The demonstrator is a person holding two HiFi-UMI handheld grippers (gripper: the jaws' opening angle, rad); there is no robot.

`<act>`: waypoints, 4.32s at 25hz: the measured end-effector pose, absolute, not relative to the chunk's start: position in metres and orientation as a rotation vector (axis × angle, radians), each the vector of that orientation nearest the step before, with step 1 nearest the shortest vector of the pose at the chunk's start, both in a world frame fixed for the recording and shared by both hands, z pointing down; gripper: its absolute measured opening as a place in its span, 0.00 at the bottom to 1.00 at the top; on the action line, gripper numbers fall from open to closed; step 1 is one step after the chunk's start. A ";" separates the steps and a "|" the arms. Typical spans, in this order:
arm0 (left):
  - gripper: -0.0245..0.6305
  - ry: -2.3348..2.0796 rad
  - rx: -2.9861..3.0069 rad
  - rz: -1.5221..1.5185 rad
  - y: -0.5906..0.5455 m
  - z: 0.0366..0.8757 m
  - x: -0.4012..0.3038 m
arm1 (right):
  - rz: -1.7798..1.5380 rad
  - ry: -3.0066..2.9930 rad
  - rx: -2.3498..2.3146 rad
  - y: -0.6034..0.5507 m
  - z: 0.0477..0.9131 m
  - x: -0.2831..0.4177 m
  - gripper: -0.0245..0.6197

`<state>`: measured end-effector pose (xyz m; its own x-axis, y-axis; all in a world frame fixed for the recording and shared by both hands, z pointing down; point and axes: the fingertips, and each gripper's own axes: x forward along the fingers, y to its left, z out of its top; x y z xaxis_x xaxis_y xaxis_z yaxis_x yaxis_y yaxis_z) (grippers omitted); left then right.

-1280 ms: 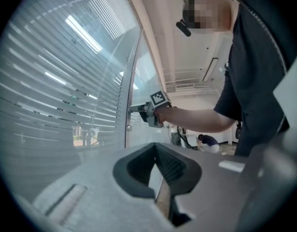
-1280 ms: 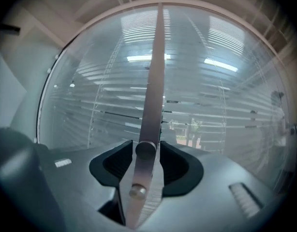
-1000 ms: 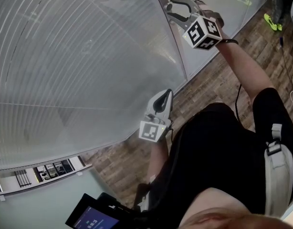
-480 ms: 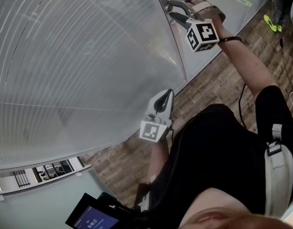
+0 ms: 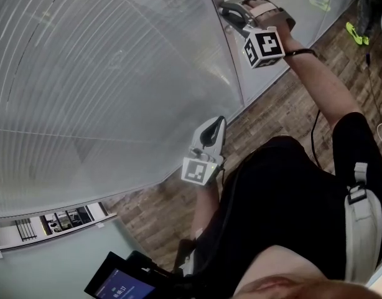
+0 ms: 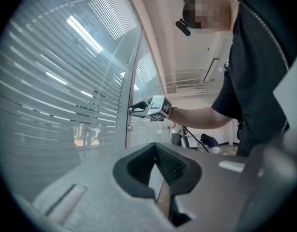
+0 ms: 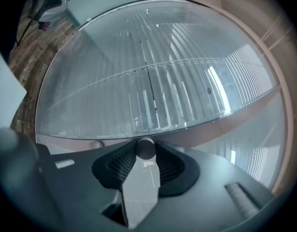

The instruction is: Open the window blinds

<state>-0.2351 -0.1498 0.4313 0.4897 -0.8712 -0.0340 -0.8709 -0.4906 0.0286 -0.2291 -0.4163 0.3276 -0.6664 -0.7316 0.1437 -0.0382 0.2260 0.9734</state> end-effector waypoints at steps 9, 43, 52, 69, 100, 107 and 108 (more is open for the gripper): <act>0.04 -1.572 2.706 -0.068 -0.150 0.431 -0.233 | -1.475 -1.908 0.721 -0.416 0.327 -0.230 0.24; 0.04 -1.557 2.702 -0.039 -0.146 0.438 -0.232 | 0.177 -2.904 1.029 -0.432 0.322 -0.220 0.22; 0.04 -1.555 2.708 -0.037 -0.144 0.438 -0.231 | -0.019 -2.914 0.977 -0.426 0.321 -0.220 0.33; 0.04 -1.557 2.711 -0.056 -0.147 0.437 -0.233 | -1.417 -1.980 0.758 -0.415 0.328 -0.226 0.27; 0.04 -1.570 2.700 -0.055 -0.145 0.440 -0.234 | -0.864 -2.374 0.939 -0.421 0.320 -0.223 0.24; 0.04 -1.551 2.702 -0.059 -0.148 0.441 -0.233 | -0.564 -2.565 1.014 -0.424 0.319 -0.223 0.24; 0.04 -1.548 2.704 -0.060 -0.149 0.440 -0.233 | -0.507 -2.599 1.023 -0.424 0.319 -0.224 0.24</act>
<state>-0.2334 -0.1485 0.4402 0.5058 -0.8624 -0.0205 -0.8614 -0.5062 0.0413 -0.2243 -0.4243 0.3188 -0.7005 -0.6982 0.1474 -0.5915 0.6837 0.4274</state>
